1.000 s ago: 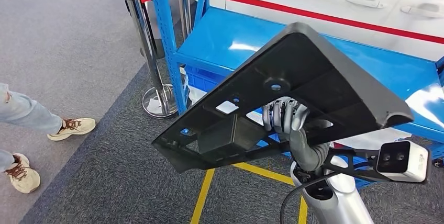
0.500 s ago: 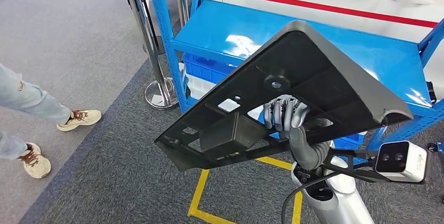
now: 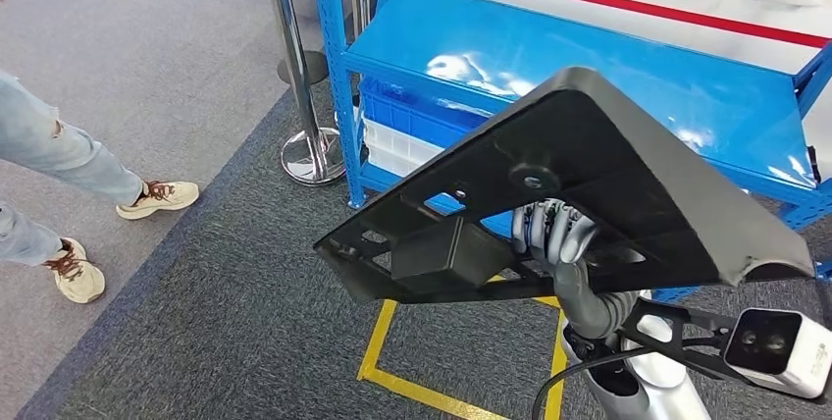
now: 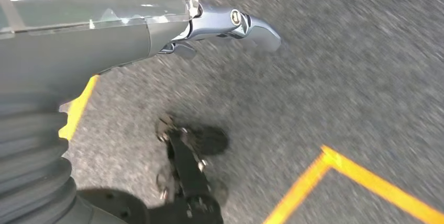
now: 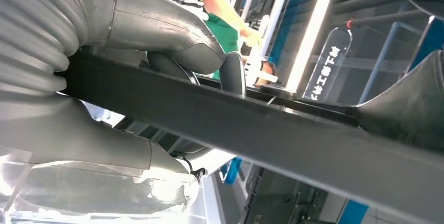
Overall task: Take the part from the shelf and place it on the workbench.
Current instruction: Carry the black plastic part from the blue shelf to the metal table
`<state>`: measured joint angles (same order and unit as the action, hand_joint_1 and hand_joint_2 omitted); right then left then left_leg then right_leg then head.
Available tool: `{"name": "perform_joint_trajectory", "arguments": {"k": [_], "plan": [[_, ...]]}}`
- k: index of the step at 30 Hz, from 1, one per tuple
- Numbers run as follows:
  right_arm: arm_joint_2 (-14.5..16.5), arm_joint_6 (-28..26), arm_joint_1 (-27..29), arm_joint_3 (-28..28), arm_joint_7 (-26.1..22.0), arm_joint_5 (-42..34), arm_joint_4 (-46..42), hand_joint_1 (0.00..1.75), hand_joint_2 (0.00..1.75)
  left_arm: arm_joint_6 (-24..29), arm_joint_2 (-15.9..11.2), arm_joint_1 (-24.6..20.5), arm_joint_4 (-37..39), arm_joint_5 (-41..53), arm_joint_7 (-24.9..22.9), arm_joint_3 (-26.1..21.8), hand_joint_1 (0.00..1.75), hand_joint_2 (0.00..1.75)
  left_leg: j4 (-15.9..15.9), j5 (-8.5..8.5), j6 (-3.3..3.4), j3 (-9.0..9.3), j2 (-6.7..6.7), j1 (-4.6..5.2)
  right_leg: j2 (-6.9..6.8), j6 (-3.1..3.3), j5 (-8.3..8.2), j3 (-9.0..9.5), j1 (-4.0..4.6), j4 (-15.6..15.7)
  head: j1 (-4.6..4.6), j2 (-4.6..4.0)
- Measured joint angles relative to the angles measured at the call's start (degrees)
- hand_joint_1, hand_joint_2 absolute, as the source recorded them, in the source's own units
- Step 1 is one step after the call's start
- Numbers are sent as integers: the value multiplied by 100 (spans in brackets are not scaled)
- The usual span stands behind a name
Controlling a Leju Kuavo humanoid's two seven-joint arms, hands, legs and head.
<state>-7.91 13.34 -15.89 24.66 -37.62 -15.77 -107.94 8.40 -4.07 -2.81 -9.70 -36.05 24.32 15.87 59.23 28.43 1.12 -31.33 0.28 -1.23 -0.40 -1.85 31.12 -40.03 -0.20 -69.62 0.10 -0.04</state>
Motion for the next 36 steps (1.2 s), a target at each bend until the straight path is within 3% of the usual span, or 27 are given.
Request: {"name": "perform_joint_trajectory", "arguments": {"k": [1,2,3,5,7,9,12,14,16,17,18,19,21,22,24,26,28,29,30,32,33,34,36], "plan": [[-38,-10,41,1,-22,40,-3,169,175,66,-10,5,0,0,-81,0,0,175,1,-14,8,-21,20,2,4,-27,156,-144,-17,-363,-1,0],[-77,-21,86,3,-52,101,-5,169,175,130,-20,14,1,1,-165,0,0,175,3,-23,8,-33,42,3,4,-42,208,-214,-30,-569,-1,0],[-114,-32,127,6,-86,173,-13,169,175,196,-32,23,1,2,-252,0,0,175,4,-27,4,-36,65,4,3,-46,150,-181,-41,-559,-1,0],[-184,-63,189,10,-157,313,-58,169,175,337,-56,34,2,5,-427,1,0,175,4,-26,-9,-20,118,4,-43,-20,-202,183,-51,68,0,0],[-249,-112,236,11,-196,421,-120,169,175,522,-81,41,5,8,-577,2,0,175,2,-19,-47,-7,169,15,-184,47,-435,561,-4,783,0,0],[-296,-176,302,12,-203,513,-177,169,175,788,-108,49,10,-10,-708,3,0,175,-5,-18,-109,-9,230,28,-246,108,-443,650,55,1021,-3,-1],[-369,-265,436,14,-203,605,-263,169,175,1175,-151,58,14,-89,-820,1,0,175,25,44,-202,-22,284,25,-121,201,-488,634,39,1096,-7,0],[-432,-313,485,16,-207,627,-313,169,175,1398,-209,69,17,-118,-873,-3,0,175,414,302,-233,-197,163,19,-50,281,-528,648,10,1156,-12,0],[-490,-335,534,17,-206,627,-333,169,175,1563,-270,83,25,-120,-923,-4,0,175,1160,643,-234,-544,46,16,23,318,-534,643,29,1154,-15,0],[-512,-338,561,18,-204,624,-333,169,175,1610,-294,92,28,-125,-944,-5,0,175,1450,718,-234,-688,28,16,72,323,-533,641,37,1145,-14,0],[-531,-343,585,20,-203,619,-333,169,175,1640,-317,103,30,-130,-960,-5,0,175,1560,684,-232,-752,19,16,127,327,-529,640,42,1132,-14,0],[-546,-345,600,21,-203,612,-334,169,175,1661,-335,116,31,-135,-968,-6,0,175,1437,537,-227,-709,12,15,187,327,-523,639,44,1114,-14,0],[-569,-354,624,24,-203,595,-348,169,175,1700,-375,135,32,-151,-962,-7,0,175,760,129,-201,-418,-99,10,306,310,-499,632,42,1062,-13,-1],[-579,-361,636,24,-203,581,-362,169,175,1716,-394,138,35,-160,-953,-8,0,175,421,5,-188,-274,-194,3,358,293,-484,609,48,1019,-12,-1],[-596,-383,672,25,-203,551,-402,169,175,1744,-423,137,42,-168,-946,-9,0,175,123,-41,-164,-156,-326,5,449,237,-484,542,41,966,-9,0],[-620,-388,716,23,-204,503,-451,169,175,1787,-440,126,44,-168,-952,-9,0,175,82,-57,-122,-149,-262,13,526,170,-507,498,22,961,-9,0],[-649,-369,748,13,-206,448,-508,169,175,1833,-455,126,44,-173,-964,-9,0,175,25,-95,-58,-125,-154,1,403,94,-407,437,19,831,3,0],[-658,-349,753,5,-206,421,-531,169,175,1853,-459,133,45,-183,-970,-9,0,175,1,-108,-34,-115,-99,-9,288,53,-270,342,12,615,10,0],[-663,-325,757,-2,-207,398,-548,169,175,1870,-463,144,45,-195,-974,-10,0,175,-7,-113,-22,-112,-46,-5,173,14,-98,201,1,302,17,0],[-671,-280,762,-9,-205,370,-559,169,175,1897,-469,159,48,-217,-984,-11,0,175,-7,-112,-17,-120,61,-2,86,-42,168,-115,-43,-360,20,0],[-674,-272,764,-12,-204,367,-560,169,175,1905,-472,160,49,-223,-989,-11,0,175,-6,-110,-19,-120,113,-3,72,-55,165,-175,-59,-487,20,0],[-676,-271,765,-17,-203,367,-565,169,175,1914,-474,159,50,-229,-992,-11,0,175,-6,-107,-23,-115,164,-3,55,-59,58,-125,-70,-396,21,0],[-678,-280,765,-42,-203,375,-598,169,175,1926,-475,157,50,-256,-991,-14,0,175,-8,-94,-42,-92,251,-3,-48,-29,-307,248,-63,318,21,0]]}}
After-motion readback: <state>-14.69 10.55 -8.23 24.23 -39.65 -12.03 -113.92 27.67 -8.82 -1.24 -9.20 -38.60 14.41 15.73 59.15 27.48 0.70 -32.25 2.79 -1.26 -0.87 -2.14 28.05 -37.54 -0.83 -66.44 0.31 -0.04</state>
